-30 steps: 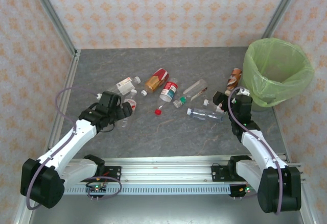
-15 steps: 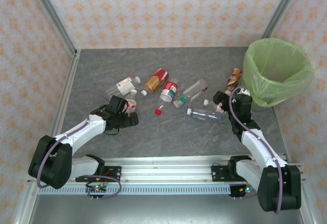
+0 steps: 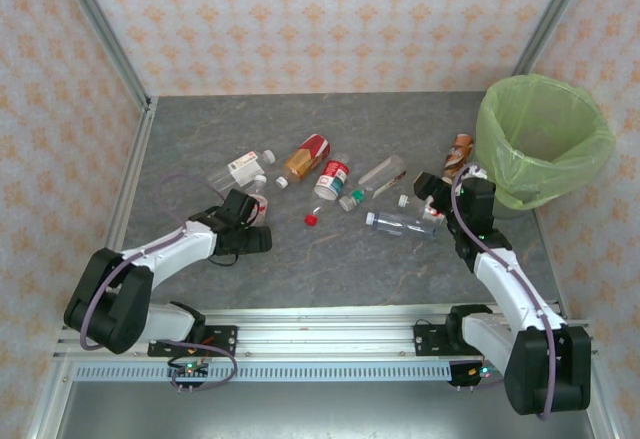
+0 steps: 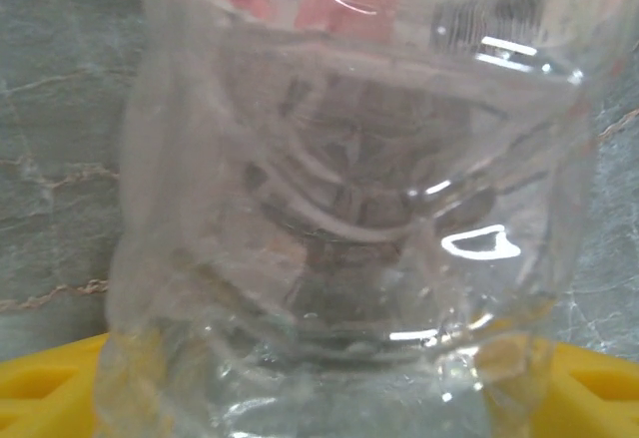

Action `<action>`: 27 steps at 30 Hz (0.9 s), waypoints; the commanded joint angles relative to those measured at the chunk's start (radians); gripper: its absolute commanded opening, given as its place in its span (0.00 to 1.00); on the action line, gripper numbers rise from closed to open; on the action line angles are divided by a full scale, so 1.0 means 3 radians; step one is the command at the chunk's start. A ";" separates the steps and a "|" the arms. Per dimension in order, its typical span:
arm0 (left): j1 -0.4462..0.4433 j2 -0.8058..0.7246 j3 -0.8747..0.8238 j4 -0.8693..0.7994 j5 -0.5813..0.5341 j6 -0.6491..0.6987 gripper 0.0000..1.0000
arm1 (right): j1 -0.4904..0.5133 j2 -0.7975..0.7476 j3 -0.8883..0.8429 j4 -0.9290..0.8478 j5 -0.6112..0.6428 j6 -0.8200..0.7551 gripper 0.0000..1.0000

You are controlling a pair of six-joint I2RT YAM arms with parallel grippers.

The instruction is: Put the plastic bottles in the bin

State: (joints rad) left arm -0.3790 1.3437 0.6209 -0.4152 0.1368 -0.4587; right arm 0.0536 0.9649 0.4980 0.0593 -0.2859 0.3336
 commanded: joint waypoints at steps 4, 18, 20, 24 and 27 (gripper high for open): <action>-0.0131 0.0106 0.0196 -0.0129 -0.0266 0.0077 0.71 | 0.0090 -0.0025 0.0334 -0.0432 -0.0091 -0.0178 0.99; -0.0292 0.0009 0.0185 -0.0038 -0.0230 0.0244 0.55 | 0.0338 0.0451 0.0653 -0.0247 -0.0179 -0.0074 0.99; -0.0360 -0.0032 0.0196 -0.0029 -0.0274 0.0263 0.54 | 0.0373 0.0507 0.0762 -0.0370 -0.0061 -0.0085 0.99; -0.0435 -0.0144 0.0213 0.0047 -0.0234 0.0274 0.52 | 0.0378 0.0545 0.0877 -0.0398 -0.0139 0.0012 0.99; -0.0510 -0.0261 0.0277 0.0126 -0.0147 0.0321 0.52 | 0.0398 0.0586 0.0959 -0.0375 -0.0288 0.0191 0.99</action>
State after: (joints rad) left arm -0.5140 1.3083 0.6624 -0.4126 0.0940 -0.3904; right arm 0.1631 1.1278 0.7456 -0.0391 -0.3401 0.3382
